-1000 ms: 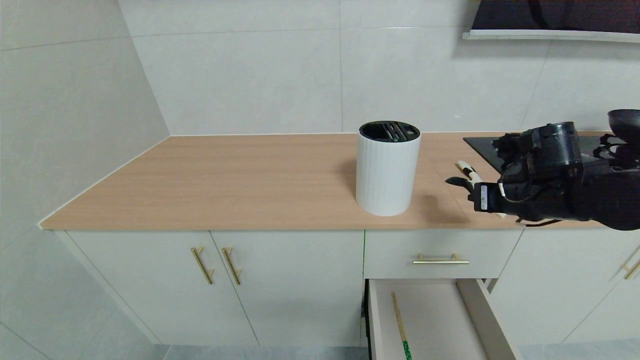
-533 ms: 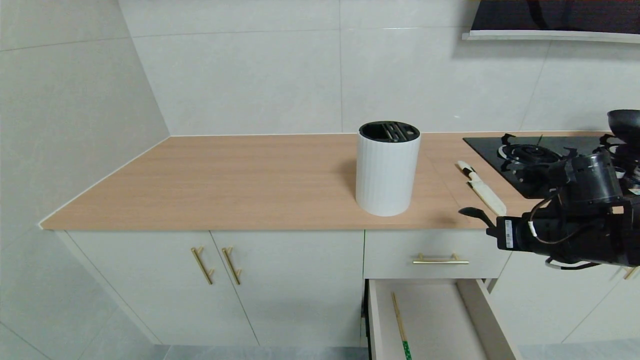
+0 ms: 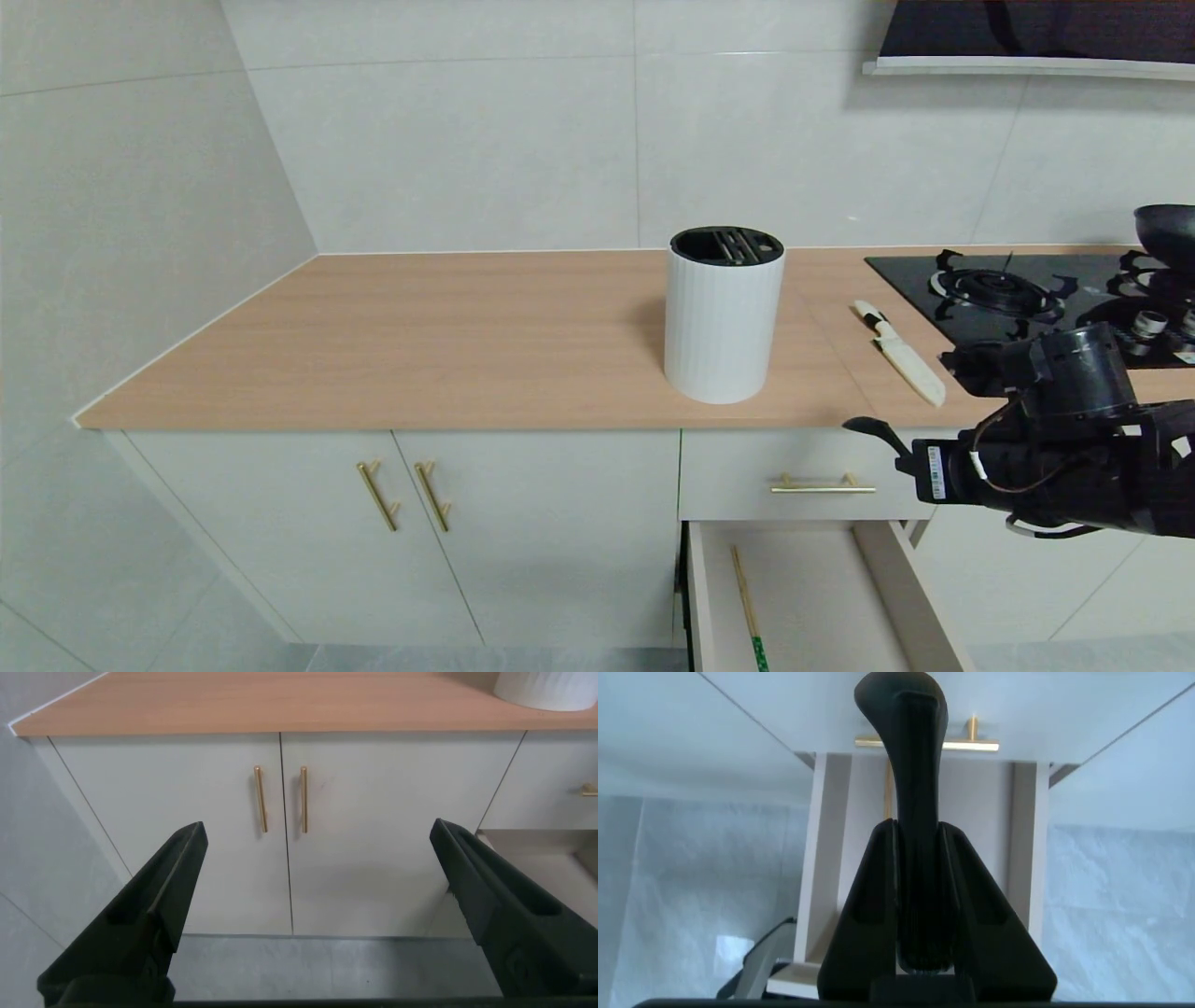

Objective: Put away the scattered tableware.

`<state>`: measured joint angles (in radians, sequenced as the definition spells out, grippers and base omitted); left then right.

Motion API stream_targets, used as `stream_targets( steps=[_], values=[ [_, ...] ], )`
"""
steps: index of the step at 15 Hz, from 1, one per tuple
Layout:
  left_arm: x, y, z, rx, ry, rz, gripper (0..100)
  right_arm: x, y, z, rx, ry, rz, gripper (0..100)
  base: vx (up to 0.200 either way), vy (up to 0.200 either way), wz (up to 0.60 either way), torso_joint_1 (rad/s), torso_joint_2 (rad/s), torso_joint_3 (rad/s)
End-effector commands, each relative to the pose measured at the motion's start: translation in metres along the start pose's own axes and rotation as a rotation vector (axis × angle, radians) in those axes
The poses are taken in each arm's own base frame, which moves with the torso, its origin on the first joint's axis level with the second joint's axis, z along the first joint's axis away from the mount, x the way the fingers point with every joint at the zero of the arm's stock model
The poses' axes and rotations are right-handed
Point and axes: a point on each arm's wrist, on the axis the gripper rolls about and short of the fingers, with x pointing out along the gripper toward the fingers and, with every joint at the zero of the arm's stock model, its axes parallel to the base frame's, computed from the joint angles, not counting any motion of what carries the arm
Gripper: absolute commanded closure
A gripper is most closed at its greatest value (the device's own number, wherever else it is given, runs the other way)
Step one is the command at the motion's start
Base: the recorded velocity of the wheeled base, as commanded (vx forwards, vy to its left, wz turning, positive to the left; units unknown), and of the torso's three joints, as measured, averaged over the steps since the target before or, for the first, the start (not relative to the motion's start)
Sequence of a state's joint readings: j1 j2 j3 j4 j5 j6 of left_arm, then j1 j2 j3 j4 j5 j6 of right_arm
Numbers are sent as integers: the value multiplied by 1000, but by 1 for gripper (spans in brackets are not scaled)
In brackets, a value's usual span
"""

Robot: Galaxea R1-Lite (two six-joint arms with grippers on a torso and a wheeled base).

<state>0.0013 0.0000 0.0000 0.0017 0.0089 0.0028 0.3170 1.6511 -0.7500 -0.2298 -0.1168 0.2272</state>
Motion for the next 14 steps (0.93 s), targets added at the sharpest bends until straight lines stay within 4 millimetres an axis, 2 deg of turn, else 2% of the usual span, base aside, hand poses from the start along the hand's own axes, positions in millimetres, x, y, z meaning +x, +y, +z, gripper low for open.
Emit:
stream_targets(
  steps=[1,10,14],
  values=[
    [0,0,0,0,0,1,0,6,0,-4,-2,23,-5,100,0,0,0,0,0,0],
    [0,0,0,-1,0,1,0,15,0,-8,-3,31,-9,100,0,0,0,0,0,0],
    [0,0,0,-1,0,1,0,16,0,-8,-4,35,-13,100,0,0,0,-165,385,220]
  ],
)
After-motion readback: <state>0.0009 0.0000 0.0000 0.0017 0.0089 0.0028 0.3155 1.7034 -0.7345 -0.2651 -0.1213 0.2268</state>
